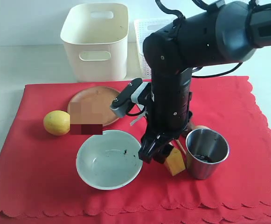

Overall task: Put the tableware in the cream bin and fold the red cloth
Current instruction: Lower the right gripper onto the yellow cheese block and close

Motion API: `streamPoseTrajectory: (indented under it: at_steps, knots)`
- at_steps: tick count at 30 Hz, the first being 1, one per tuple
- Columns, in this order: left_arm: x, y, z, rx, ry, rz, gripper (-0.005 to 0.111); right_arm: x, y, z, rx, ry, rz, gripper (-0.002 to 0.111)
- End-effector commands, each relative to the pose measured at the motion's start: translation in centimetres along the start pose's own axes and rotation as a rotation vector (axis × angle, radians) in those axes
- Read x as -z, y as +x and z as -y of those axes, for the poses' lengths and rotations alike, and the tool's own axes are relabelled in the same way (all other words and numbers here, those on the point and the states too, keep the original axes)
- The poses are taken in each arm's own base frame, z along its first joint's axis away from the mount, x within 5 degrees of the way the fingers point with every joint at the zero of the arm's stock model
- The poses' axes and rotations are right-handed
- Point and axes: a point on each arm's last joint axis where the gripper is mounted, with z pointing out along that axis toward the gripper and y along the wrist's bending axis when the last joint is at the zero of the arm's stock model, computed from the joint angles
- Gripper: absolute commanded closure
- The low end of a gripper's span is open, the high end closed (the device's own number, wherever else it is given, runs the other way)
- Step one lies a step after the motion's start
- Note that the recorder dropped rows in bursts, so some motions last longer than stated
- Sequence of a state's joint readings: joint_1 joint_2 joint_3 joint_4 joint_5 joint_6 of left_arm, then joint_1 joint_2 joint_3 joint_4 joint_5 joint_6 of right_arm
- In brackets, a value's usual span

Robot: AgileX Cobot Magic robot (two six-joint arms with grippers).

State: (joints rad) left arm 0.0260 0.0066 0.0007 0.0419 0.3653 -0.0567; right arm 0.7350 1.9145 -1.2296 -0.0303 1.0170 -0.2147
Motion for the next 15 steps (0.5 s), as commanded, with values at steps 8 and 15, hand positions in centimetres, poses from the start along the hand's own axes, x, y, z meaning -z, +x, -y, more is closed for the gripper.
streamPoseTrajectory:
  at_steps: [8, 15]
  knots:
    - [0.1, -0.2, 0.0, 0.003, 0.001, 0.019, 0.107, -1.3, -0.3, -0.1, -0.003, -0.01, -0.04, 0.046]
    - [0.1, -0.2, 0.0, 0.003, 0.001, 0.019, 0.107, -2.4, -0.5, -0.1, -0.002, -0.017, -0.068, 0.046]
